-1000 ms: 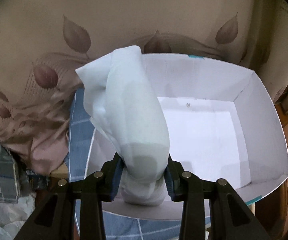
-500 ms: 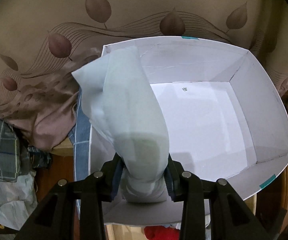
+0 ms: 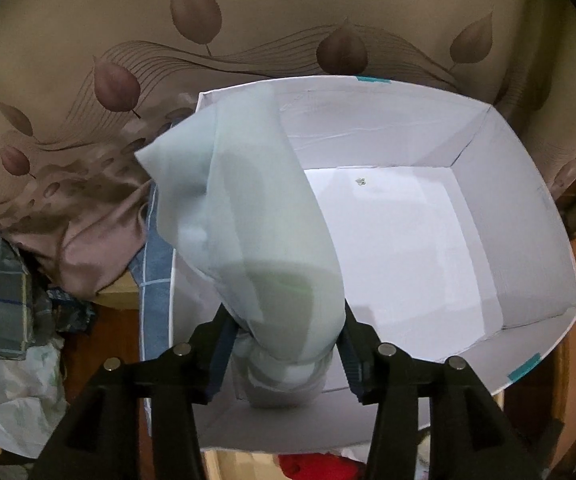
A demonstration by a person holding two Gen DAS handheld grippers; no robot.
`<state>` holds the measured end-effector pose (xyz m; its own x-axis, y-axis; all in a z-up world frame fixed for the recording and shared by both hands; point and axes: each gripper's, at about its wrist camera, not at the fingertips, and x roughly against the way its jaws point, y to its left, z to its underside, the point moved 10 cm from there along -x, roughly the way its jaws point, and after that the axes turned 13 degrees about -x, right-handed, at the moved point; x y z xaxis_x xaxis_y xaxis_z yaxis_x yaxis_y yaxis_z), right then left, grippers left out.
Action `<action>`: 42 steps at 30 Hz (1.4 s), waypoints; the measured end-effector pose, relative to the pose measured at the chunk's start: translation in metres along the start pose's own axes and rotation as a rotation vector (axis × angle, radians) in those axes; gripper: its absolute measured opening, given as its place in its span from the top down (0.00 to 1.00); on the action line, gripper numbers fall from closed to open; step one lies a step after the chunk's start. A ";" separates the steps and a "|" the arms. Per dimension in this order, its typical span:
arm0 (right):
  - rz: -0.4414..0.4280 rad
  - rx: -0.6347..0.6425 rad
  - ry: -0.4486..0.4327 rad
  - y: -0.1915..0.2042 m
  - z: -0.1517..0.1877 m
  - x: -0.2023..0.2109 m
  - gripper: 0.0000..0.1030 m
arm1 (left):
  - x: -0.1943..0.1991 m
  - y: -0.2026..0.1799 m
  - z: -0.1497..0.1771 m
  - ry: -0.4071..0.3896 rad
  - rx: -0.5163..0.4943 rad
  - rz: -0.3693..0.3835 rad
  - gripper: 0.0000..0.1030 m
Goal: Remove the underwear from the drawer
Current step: 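Carry the white roll into the white shoe box and release it with the left tool, then lift the beige roll into the white shoe box and open the right tool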
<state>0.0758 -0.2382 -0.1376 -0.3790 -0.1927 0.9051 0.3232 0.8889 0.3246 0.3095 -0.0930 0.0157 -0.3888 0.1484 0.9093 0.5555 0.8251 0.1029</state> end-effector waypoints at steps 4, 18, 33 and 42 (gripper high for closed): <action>0.004 0.002 -0.003 0.001 0.000 0.000 0.44 | 0.011 -0.004 0.000 -0.023 0.014 0.064 0.50; 0.033 0.011 -0.003 0.006 0.000 -0.003 0.44 | 0.088 -0.004 0.004 -0.159 0.002 0.052 0.47; 0.035 0.001 -0.069 0.009 -0.004 0.009 0.46 | 0.078 -0.011 0.154 -0.110 0.027 -0.102 0.47; -0.044 -0.031 -0.129 0.012 -0.027 0.048 0.47 | 0.016 -0.034 0.223 -0.024 0.084 -0.132 0.47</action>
<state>0.0853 -0.2478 -0.0825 -0.5014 -0.1744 0.8474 0.3299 0.8669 0.3736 0.1206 0.0027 -0.0630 -0.4728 0.0478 0.8799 0.4350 0.8810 0.1859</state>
